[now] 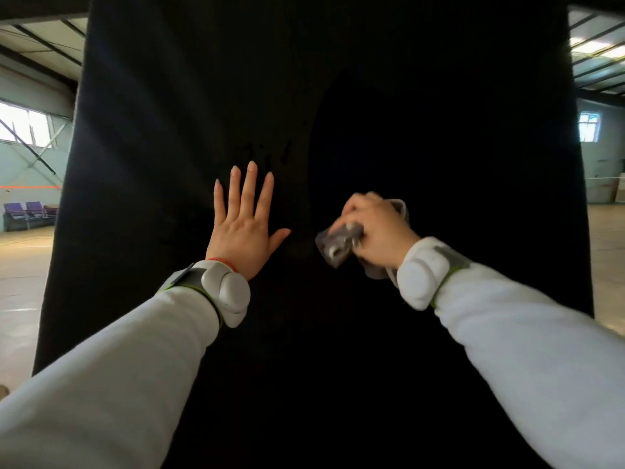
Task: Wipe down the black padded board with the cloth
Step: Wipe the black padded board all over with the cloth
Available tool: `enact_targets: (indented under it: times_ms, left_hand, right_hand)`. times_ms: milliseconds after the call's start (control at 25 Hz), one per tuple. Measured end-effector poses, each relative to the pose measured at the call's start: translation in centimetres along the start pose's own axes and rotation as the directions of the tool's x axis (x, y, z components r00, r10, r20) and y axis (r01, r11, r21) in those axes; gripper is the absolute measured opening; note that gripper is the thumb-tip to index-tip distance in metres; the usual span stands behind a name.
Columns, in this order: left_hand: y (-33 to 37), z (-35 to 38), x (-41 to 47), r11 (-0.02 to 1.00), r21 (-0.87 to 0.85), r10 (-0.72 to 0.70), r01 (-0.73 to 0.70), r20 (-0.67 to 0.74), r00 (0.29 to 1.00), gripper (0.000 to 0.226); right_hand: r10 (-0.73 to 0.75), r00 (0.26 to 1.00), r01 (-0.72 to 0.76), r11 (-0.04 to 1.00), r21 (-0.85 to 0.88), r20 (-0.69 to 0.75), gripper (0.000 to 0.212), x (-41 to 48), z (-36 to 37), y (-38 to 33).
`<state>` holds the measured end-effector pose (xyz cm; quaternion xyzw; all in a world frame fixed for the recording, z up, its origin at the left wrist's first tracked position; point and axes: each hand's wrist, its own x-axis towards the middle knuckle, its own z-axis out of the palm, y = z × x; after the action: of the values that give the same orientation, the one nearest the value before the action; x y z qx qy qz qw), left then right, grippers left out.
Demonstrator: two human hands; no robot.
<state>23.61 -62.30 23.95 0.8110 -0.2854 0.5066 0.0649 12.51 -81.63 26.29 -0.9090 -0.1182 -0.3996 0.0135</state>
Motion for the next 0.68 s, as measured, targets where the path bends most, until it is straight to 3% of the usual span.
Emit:
enact_targets:
  times_ms: [120, 200, 320, 440, 680]
  left_hand:
    - [-0.1, 0.2, 0.1, 1.0, 0.011, 0.0, 0.0, -0.007, 1.0, 0.081]
    - [-0.1, 0.4, -0.1, 1.0, 0.006, 0.006, -0.006, -0.023, 1.0, 0.081]
    - [-0.3, 0.5, 0.0, 1.0, -0.006, 0.009, -0.009, -0.04, 0.999, 0.082]
    - [0.0, 0.4, -0.2, 0.999, -0.035, 0.006, -0.008, -0.057, 0.998, 0.081]
    - [0.6, 1.0, -1.5, 1.0, -0.009, -0.01, 0.01, -0.026, 1.0, 0.08]
  right_hand:
    - [0.129, 0.933, -0.141, 0.99, -0.01, -0.337, 0.036, 3.7, -3.2, -0.2]
    - [0.195, 0.897, -0.228, 0.973, -0.037, -0.397, 0.037, 5.3, -3.7, -0.5]
    - [0.099, 0.935, -0.137, 0.987, -0.089, -0.339, 0.032, 4.5, -1.2, -0.5]
    - [-0.018, 0.968, -0.009, 0.995, -0.103, -0.252, 0.041, 1.2, 1.5, -0.1]
    - [-0.028, 0.997, 0.034, 0.996, -0.082, 0.065, 0.02, -3.1, 2.5, -0.5]
